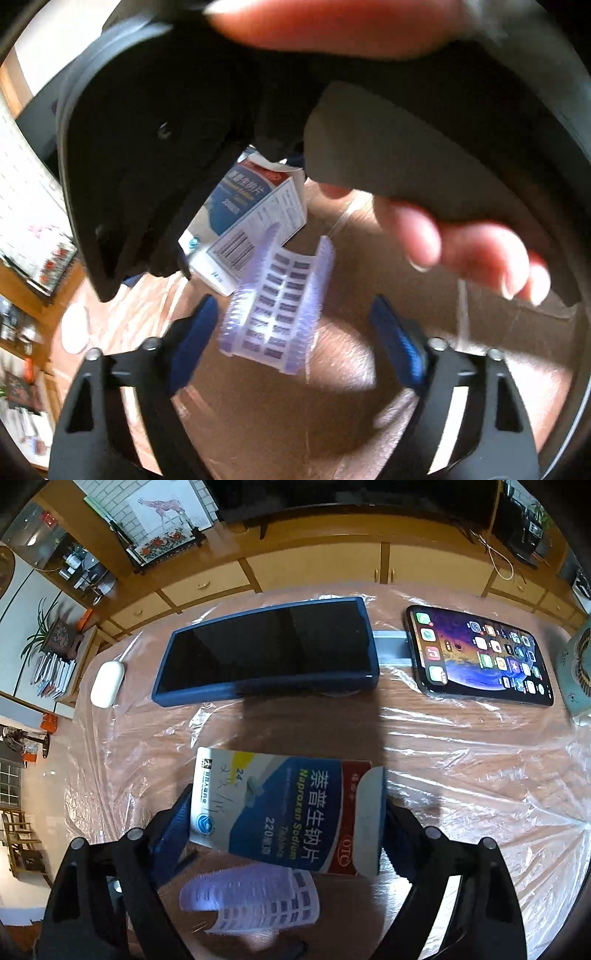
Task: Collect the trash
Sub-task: 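Grasp the purple hair curler with the left gripper while the right grasps the white medicine box, then carry the curler and medicine box over the black bin with both grippers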
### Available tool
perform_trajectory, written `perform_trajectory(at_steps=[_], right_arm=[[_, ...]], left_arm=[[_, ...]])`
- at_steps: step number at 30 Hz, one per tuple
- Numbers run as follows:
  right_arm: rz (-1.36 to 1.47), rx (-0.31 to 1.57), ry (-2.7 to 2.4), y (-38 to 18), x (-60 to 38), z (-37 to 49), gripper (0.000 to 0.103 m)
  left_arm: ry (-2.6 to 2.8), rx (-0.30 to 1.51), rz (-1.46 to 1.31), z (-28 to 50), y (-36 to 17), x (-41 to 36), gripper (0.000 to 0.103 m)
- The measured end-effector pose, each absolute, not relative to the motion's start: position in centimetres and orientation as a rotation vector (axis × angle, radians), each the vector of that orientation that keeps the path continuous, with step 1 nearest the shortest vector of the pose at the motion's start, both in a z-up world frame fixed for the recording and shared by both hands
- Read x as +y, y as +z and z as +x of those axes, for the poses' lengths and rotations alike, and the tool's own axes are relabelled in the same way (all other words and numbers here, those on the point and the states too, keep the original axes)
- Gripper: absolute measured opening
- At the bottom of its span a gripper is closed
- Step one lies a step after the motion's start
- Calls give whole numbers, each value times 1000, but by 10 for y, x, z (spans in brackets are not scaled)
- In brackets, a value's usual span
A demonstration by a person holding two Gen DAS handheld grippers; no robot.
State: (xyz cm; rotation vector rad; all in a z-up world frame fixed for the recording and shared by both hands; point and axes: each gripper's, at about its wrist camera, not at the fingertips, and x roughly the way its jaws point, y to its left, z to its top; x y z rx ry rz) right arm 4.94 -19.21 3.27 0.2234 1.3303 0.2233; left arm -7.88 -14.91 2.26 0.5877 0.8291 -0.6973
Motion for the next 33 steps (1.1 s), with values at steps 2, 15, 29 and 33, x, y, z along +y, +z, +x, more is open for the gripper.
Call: perform_trajectory(at_steps=[2, 15, 29, 33], right_arm=[[238, 1321, 236, 33, -196, 47, 87], [379, 1187, 271, 58, -247, 17, 87], [371, 1129, 315, 70, -284, -62, 87], [355, 1108, 326, 70, -291, -85, 87]], left_arm=[[-713, 848, 560, -77, 23, -147, 65], [-719, 900, 416, -77, 34, -118, 45], [-594, 930, 237, -96, 44, -102, 45], [-549, 938, 190, -106, 45, -98, 45]])
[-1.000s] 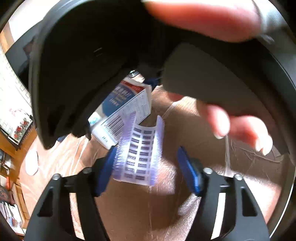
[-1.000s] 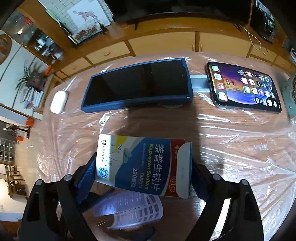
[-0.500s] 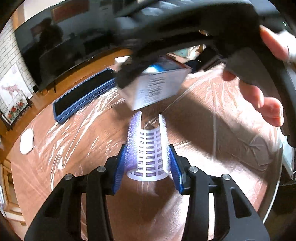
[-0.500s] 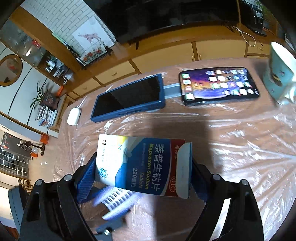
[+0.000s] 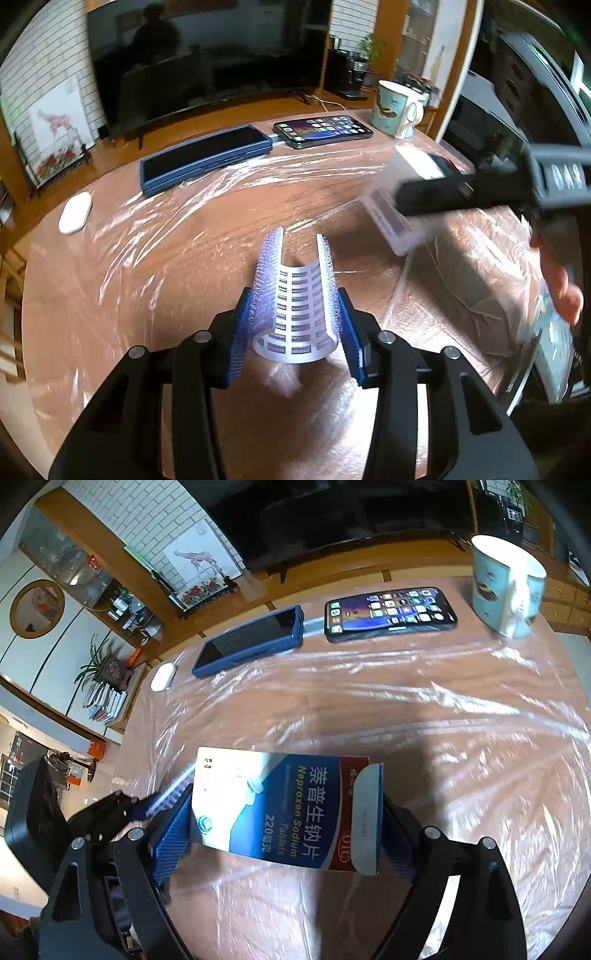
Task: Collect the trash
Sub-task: 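Carry the curler and medicine box over the black bin with both grippers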
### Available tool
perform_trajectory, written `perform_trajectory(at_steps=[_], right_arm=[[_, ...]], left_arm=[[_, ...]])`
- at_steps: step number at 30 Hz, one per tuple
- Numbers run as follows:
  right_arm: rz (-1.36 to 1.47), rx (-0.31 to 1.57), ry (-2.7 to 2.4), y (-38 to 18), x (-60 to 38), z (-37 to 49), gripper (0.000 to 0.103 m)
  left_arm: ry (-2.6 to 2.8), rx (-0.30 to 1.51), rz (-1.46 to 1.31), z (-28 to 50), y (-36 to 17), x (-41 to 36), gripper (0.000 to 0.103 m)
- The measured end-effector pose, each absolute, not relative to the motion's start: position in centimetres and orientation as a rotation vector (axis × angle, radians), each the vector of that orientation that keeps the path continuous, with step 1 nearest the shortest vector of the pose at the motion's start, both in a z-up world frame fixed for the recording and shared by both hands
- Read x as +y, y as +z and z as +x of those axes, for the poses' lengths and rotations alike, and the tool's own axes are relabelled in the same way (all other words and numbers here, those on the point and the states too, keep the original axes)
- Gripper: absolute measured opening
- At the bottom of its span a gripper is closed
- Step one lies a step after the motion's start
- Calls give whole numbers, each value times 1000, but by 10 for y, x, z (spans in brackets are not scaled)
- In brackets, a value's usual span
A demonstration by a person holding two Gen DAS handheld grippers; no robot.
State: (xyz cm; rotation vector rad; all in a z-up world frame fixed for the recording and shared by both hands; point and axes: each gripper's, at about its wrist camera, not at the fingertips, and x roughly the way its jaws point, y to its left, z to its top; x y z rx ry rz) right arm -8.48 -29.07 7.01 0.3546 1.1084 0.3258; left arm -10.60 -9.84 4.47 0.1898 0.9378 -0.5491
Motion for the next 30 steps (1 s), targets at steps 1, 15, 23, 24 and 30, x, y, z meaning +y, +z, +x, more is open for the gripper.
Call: perform_trajectory(at_steps=[1, 15, 23, 24, 30], right_arm=[[335, 1099, 325, 71, -292, -93, 87], [283, 1060, 371, 84, -305, -167, 87], [260, 1038, 408, 94, -312, -203, 87], [258, 1037, 413, 95, -313, -209, 87], [249, 1042, 436, 96, -319, -231, 87]], left_arm=[[-535, 939, 175, -106, 45, -96, 45], [-418, 932, 79, -150, 63, -96, 45], [-414, 913, 70, -181, 74, -102, 45], [-414, 911, 71, -185, 74, -102, 45], [-416, 908, 69, -207, 77, -104, 45]])
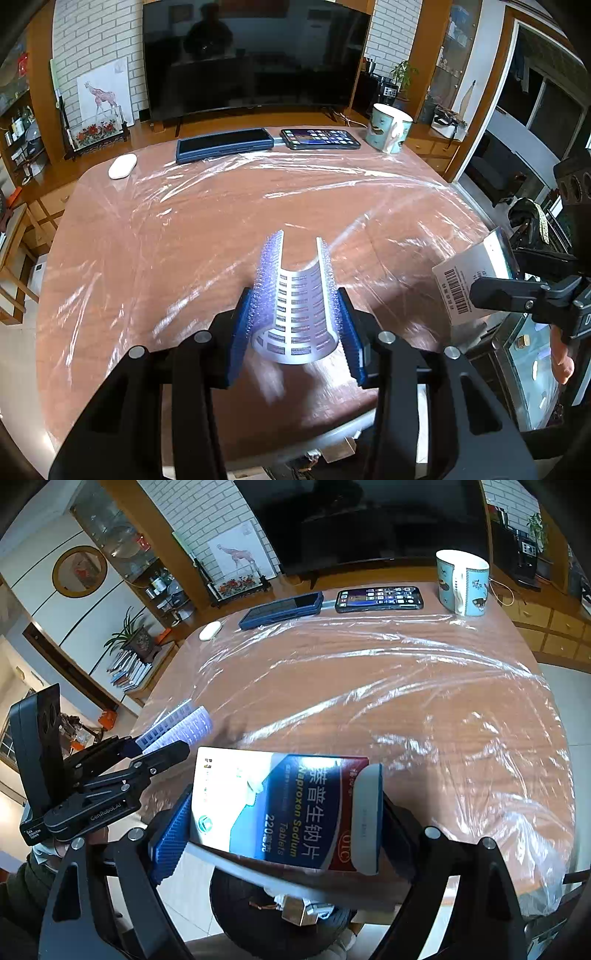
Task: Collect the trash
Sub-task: 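Carry the curler and medicine box over the black bin with both grippers, then open both grippers to drop the curler and medicine box into the bin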
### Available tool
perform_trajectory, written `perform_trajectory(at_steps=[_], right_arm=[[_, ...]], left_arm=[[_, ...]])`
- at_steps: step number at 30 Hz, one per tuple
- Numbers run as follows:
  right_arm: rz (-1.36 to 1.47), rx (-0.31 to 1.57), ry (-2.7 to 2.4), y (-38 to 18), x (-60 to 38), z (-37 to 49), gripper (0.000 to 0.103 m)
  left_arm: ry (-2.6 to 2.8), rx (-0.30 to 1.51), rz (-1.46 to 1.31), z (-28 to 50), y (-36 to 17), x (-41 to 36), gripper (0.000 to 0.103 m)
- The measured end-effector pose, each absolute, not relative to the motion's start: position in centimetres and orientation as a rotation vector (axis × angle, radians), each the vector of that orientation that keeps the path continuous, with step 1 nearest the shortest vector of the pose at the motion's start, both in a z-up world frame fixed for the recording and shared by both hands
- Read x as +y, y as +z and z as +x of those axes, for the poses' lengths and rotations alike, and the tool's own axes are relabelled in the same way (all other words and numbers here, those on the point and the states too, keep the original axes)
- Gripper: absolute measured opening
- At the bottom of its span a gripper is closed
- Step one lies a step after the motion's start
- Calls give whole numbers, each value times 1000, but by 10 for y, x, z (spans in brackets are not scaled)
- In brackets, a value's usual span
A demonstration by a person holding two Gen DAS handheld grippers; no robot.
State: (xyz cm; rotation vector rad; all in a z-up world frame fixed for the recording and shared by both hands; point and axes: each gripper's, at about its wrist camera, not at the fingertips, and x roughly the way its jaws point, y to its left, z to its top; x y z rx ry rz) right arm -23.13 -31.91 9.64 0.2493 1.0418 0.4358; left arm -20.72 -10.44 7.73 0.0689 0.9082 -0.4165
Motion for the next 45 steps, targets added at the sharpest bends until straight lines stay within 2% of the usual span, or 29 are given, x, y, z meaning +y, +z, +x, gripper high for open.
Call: perform_trajectory(at_steps=[26, 34, 45], right_arm=[[114, 1166, 619, 72, -297, -326, 87], [13, 1248, 624, 32, -277, -334, 87], [-89, 1320, 579, -24, -253, -331, 87]], left_arm=[[-585, 978, 186, -328, 66, -115, 45], [-598, 1092, 286, -341, 21, -127, 45], [-551, 1207, 321, -319, -46, -134, 45]])
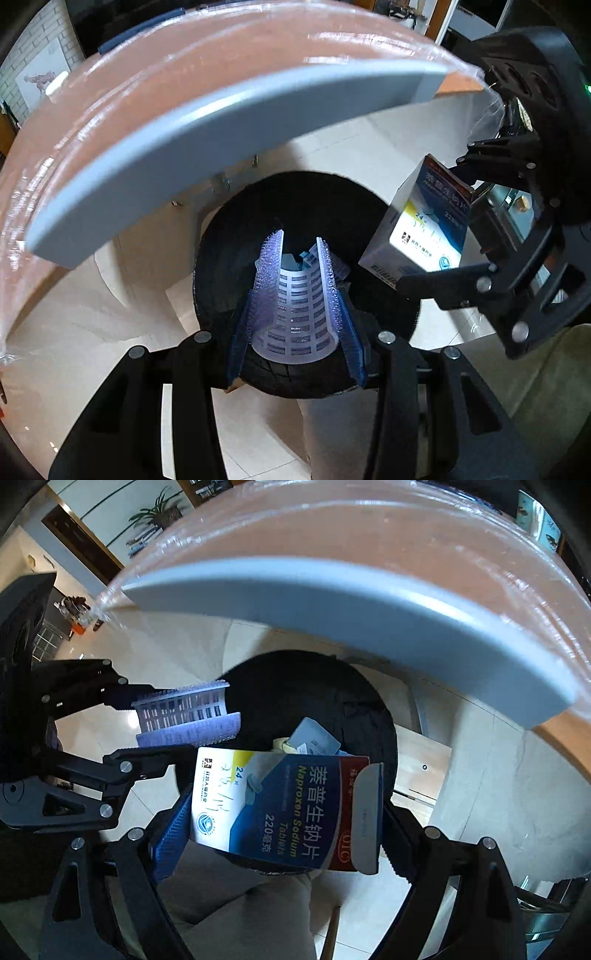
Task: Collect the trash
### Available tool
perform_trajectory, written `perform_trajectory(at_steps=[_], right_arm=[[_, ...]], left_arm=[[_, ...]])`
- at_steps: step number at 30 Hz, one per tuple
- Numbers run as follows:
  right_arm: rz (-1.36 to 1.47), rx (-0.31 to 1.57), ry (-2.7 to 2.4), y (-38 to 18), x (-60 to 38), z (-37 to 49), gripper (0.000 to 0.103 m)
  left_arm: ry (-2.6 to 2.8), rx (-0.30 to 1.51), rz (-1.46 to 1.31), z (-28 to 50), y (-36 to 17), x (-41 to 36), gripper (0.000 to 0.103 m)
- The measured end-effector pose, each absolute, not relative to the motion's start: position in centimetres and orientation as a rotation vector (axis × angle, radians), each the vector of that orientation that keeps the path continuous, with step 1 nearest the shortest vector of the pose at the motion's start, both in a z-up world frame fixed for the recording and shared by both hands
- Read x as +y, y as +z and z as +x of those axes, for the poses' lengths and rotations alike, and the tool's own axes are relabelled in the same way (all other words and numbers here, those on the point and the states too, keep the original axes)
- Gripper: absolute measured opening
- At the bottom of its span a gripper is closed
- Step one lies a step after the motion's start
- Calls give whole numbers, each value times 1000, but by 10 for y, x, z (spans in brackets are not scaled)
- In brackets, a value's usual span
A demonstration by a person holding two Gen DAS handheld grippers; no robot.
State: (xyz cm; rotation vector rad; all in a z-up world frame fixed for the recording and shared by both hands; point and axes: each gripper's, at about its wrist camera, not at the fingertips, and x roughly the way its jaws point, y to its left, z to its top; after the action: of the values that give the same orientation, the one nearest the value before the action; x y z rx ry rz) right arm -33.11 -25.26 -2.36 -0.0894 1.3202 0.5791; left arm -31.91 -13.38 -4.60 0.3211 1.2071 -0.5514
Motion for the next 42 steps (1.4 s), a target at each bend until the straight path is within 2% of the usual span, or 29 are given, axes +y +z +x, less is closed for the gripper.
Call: perform_trajectory(at_steps=[4, 6, 7, 16, 32, 34, 37, 42], right_arm=[[-74, 1299, 584, -31, -251, -328, 88], [-68, 1292, 585, -33, -255, -331, 92], [-65, 1292, 574, -34, -256, -330, 96], [-44, 1273, 515, -25, -274, -325, 96], [33, 1055, 431, 63, -310, -314, 96], [30, 1025, 393, 72, -315, -301, 96], [-1, 980, 292, 79, -325, -270, 99], [5, 926, 145, 74, -355, -195, 99]], left_arm=[[-563, 1213, 319, -315, -58, -134, 47], [-555, 1210, 297, -311, -60, -132, 73], [-542, 1208, 290, -309, -60, -130, 73], [-510, 1204, 239, -301, -54, -113, 76], [-501, 1049, 165, -294, 20, -95, 83], [-486, 1008, 162, -285, 37, -91, 83], [-433, 947, 143, -259, 52, -81, 92], [-291, 895, 79, -196, 62, -52, 93]])
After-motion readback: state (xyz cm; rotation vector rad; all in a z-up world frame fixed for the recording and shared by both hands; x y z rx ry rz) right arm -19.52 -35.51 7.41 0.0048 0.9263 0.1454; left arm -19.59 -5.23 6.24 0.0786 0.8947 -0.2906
